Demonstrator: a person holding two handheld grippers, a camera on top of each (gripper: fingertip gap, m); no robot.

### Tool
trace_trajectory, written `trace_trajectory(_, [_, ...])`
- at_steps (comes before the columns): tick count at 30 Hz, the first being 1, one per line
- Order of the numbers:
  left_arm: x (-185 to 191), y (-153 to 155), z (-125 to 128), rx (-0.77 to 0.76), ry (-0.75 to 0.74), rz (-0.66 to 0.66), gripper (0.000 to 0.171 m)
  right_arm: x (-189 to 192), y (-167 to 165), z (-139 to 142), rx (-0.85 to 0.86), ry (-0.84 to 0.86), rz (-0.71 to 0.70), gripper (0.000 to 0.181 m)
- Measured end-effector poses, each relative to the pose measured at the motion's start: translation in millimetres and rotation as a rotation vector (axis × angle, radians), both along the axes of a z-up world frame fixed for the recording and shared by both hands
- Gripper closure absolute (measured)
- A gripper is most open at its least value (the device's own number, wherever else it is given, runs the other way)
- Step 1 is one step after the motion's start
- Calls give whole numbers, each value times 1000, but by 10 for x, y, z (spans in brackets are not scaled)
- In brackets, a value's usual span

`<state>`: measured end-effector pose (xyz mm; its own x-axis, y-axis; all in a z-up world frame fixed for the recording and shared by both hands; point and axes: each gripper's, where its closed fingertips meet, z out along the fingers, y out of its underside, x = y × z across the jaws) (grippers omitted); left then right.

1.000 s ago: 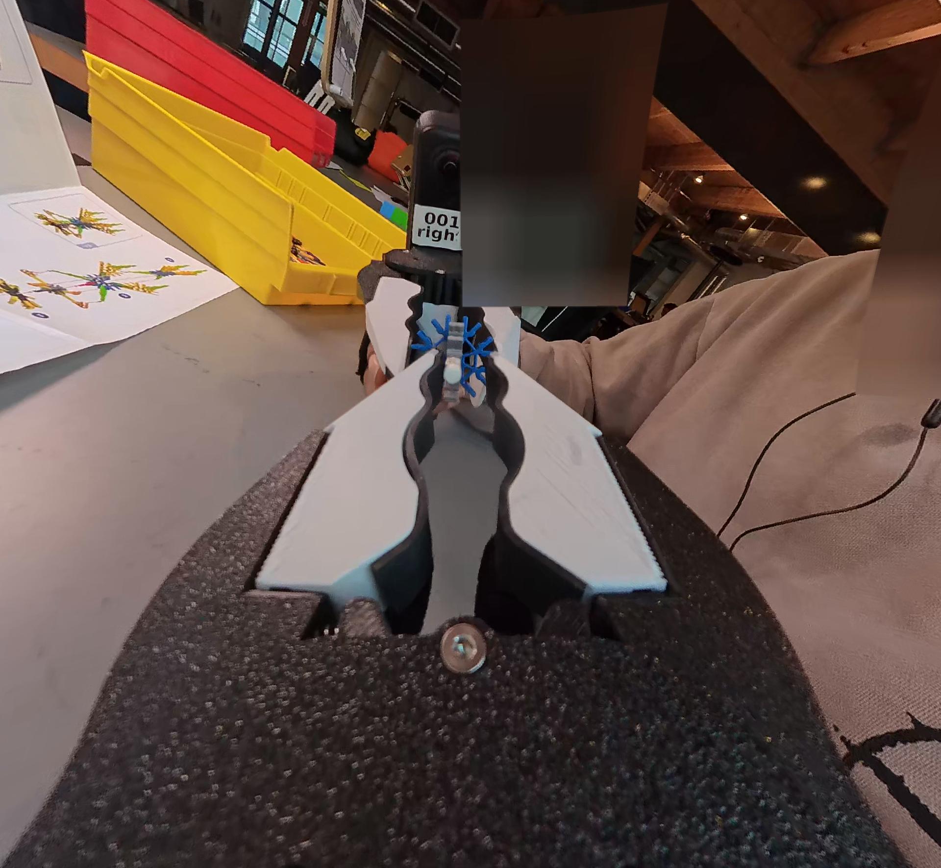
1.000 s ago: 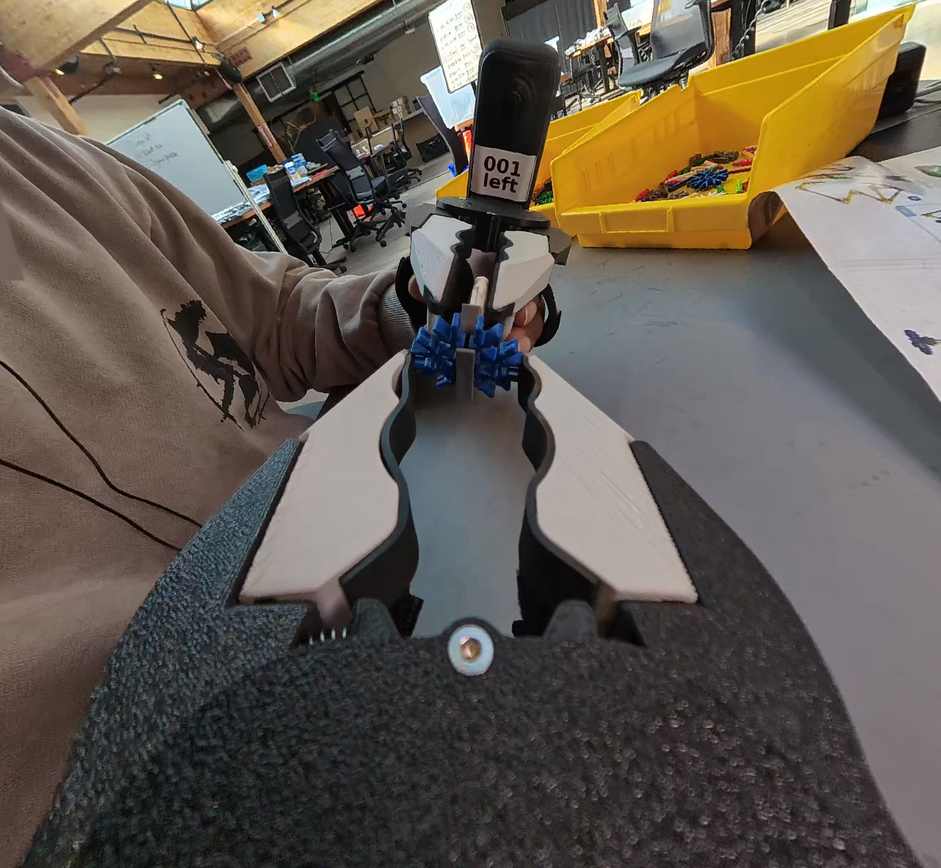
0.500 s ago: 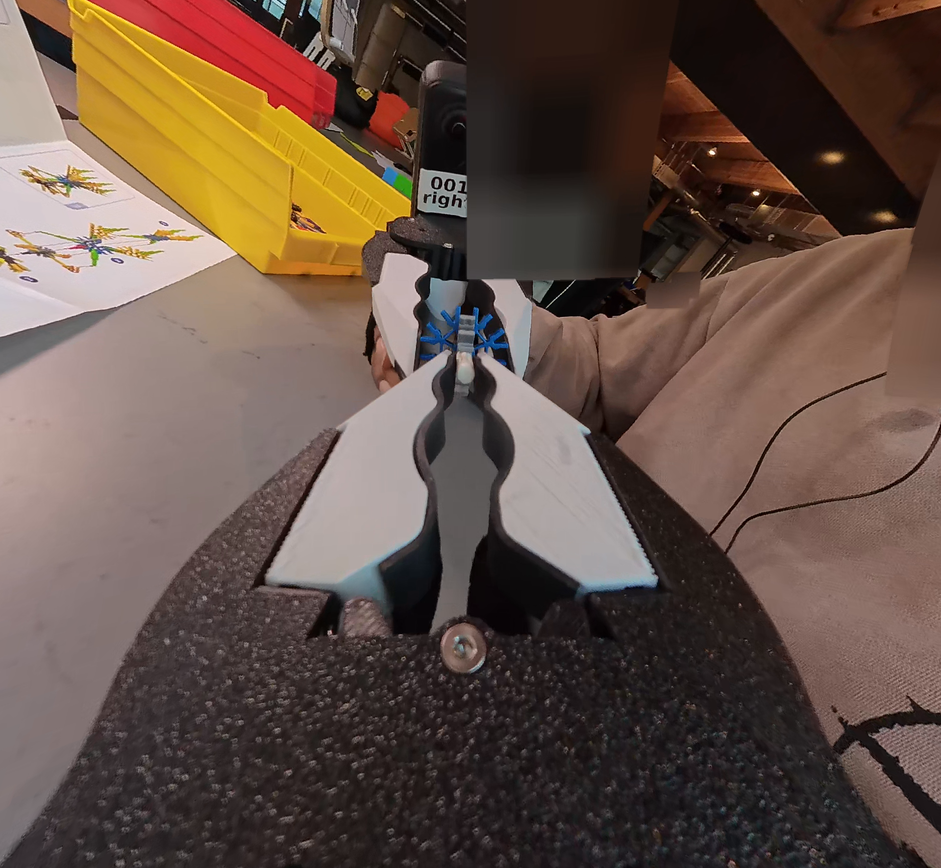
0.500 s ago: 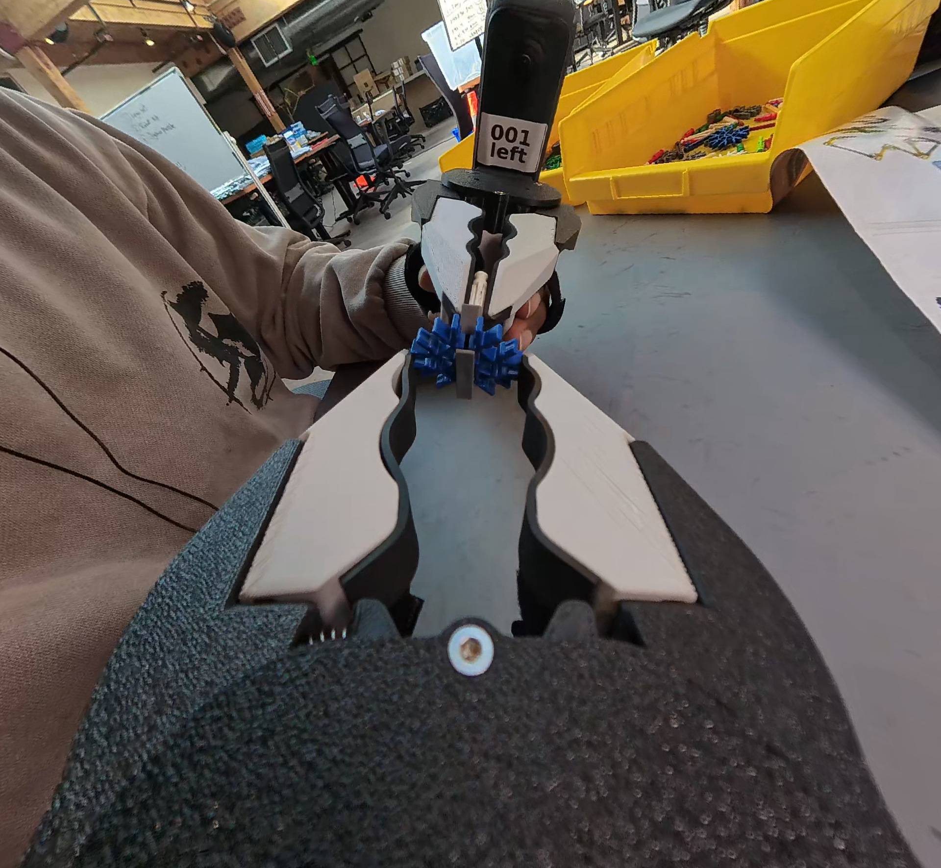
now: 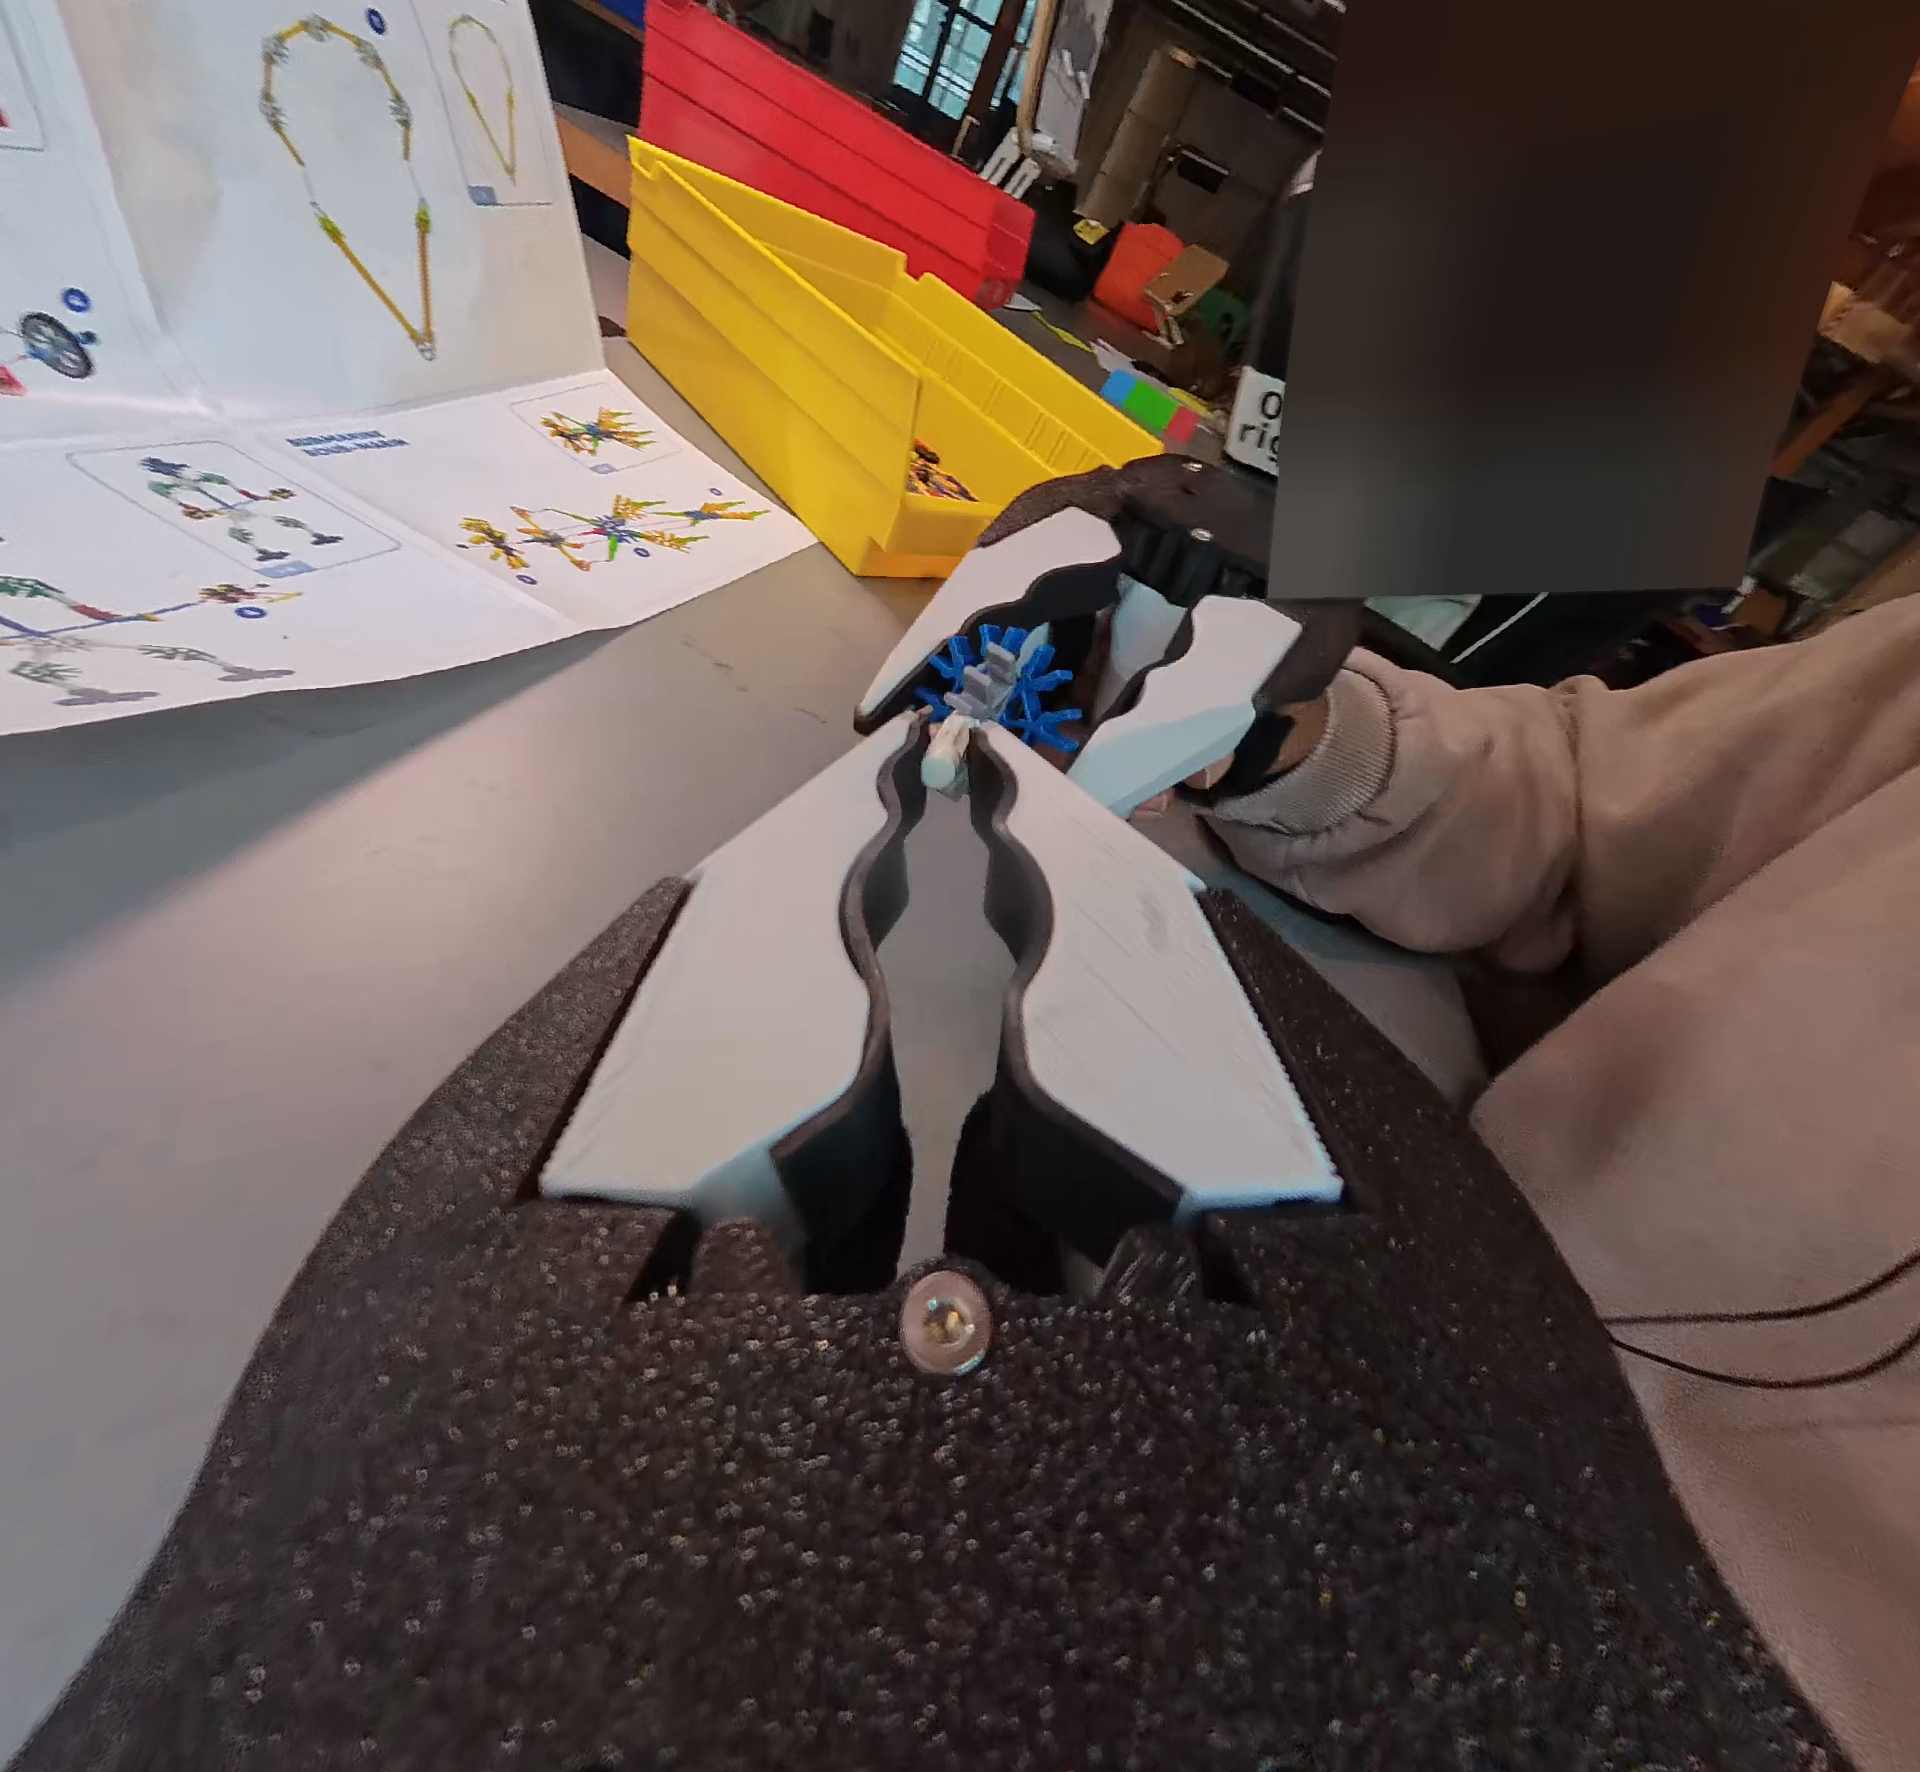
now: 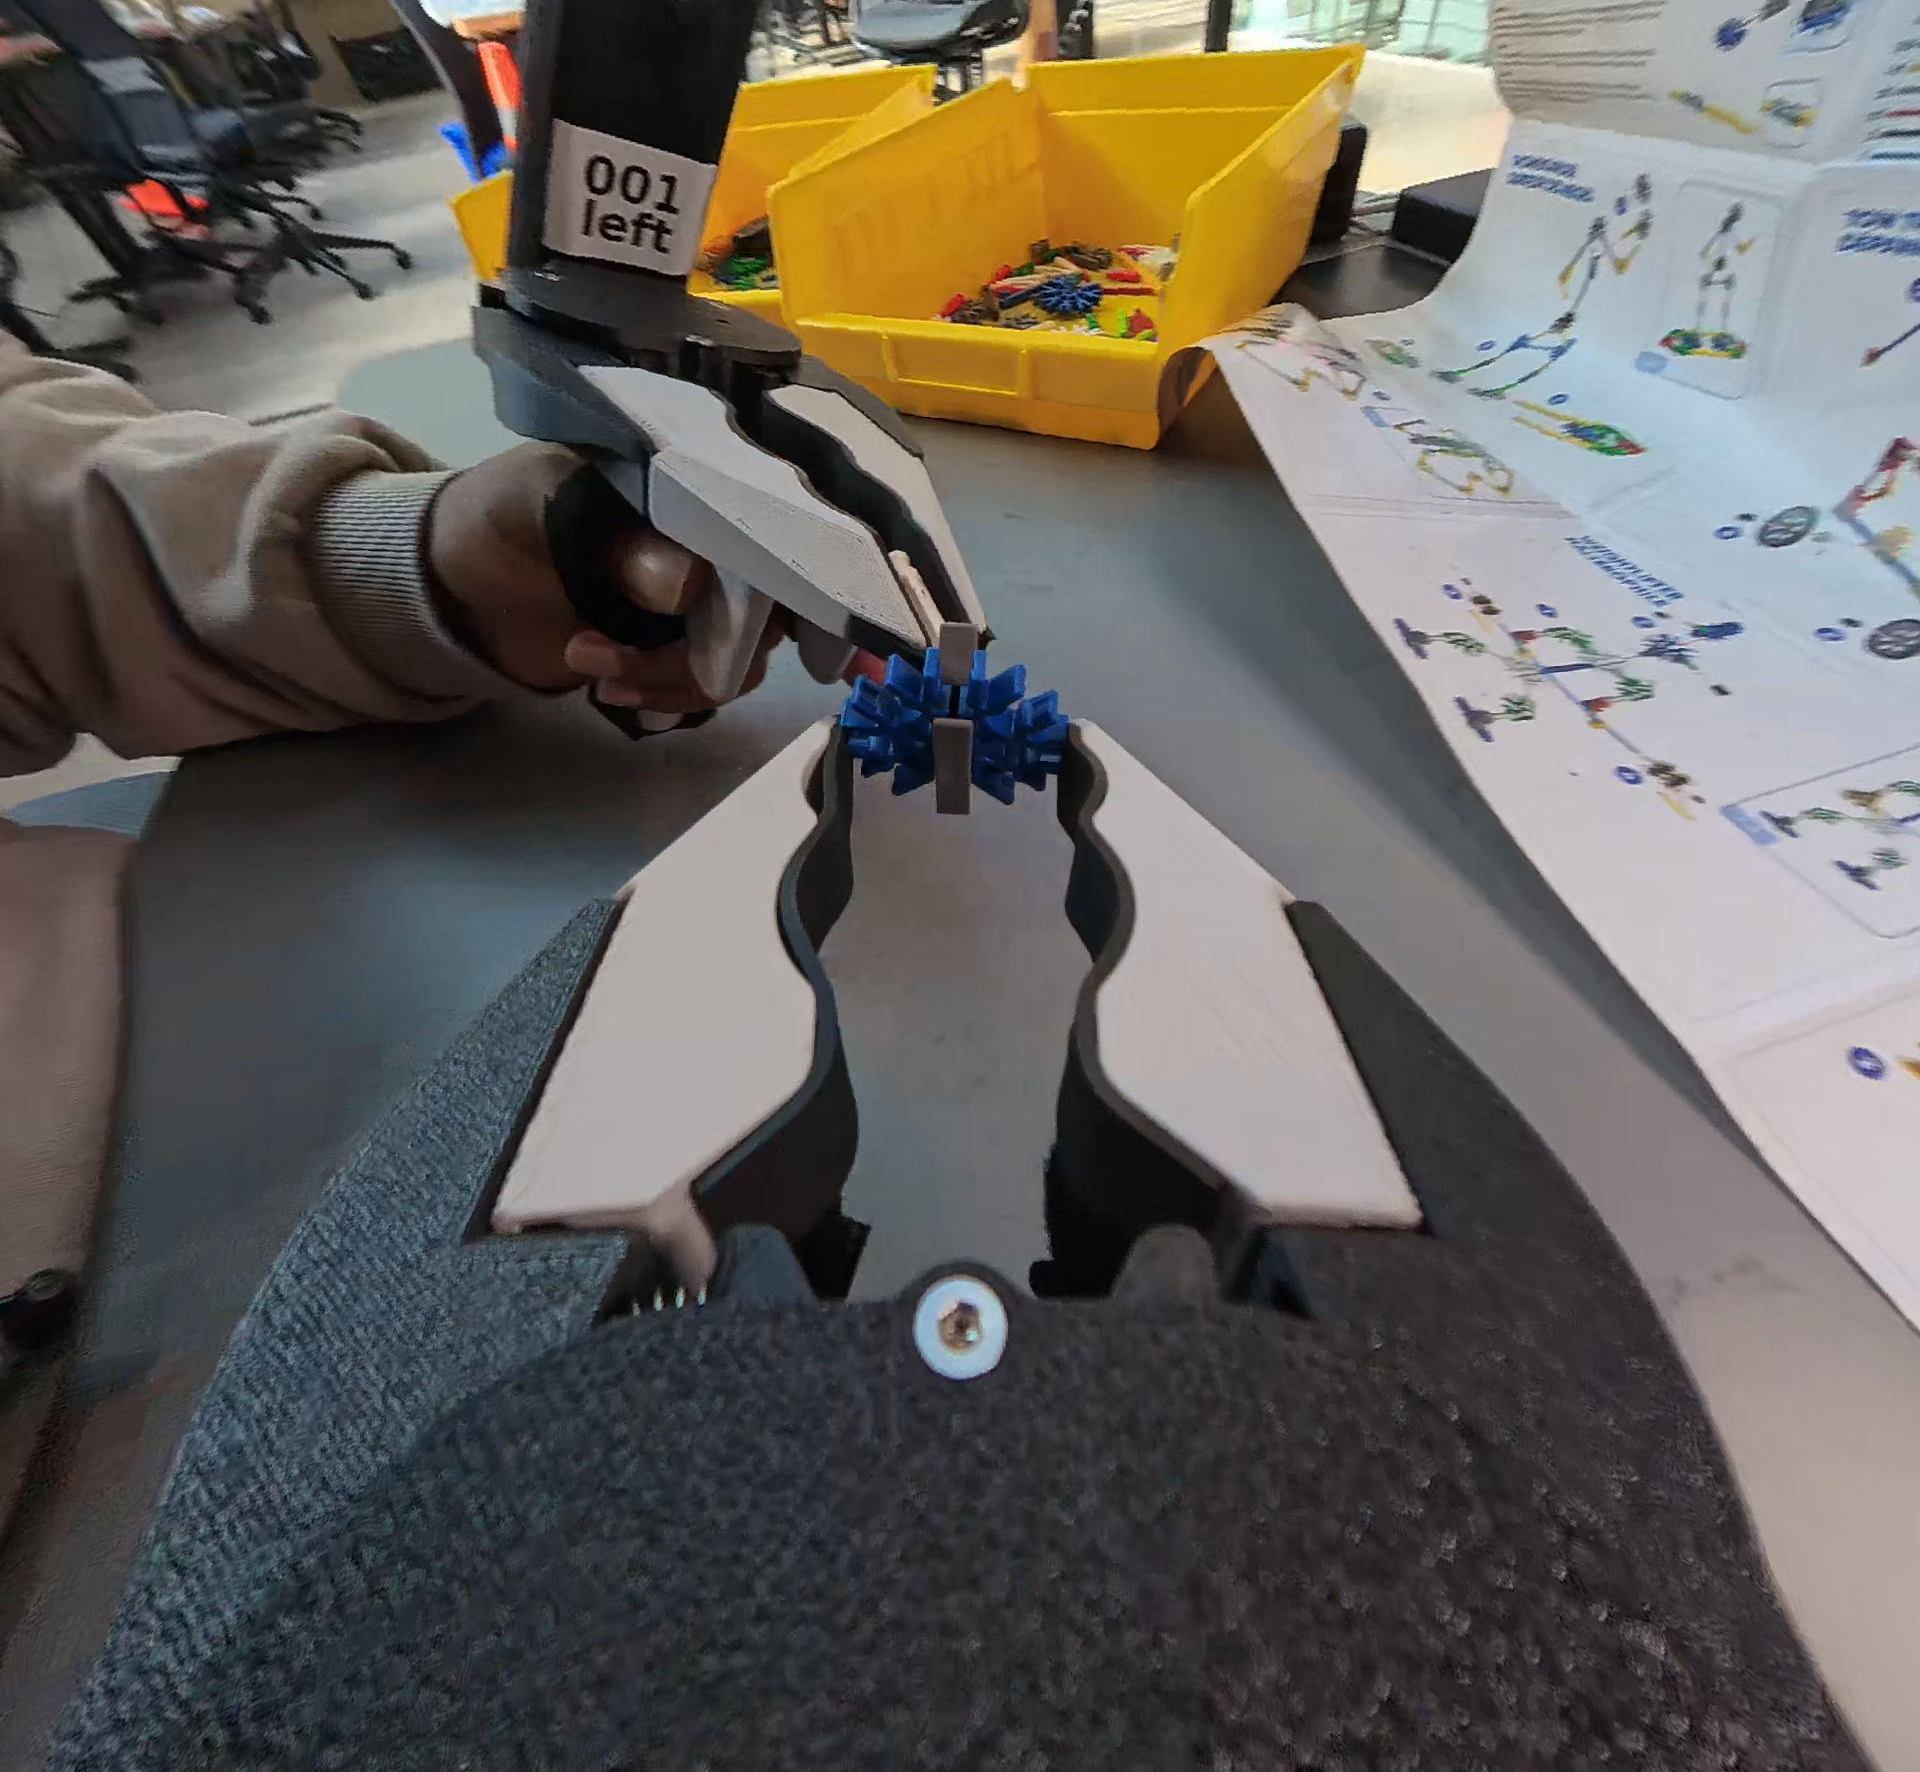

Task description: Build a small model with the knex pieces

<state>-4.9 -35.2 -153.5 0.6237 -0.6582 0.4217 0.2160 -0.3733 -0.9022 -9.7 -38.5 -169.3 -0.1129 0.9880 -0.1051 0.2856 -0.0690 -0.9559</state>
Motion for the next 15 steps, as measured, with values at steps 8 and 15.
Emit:
trace_trajectory(8, [-181, 331, -131, 141, 479, 353, 166, -99, 295, -76, 180, -77, -324, 144])
trace_trajectory(15, [-368, 347, -102, 76, 325, 251, 166, 27, 454, 31, 155, -38, -278, 143])
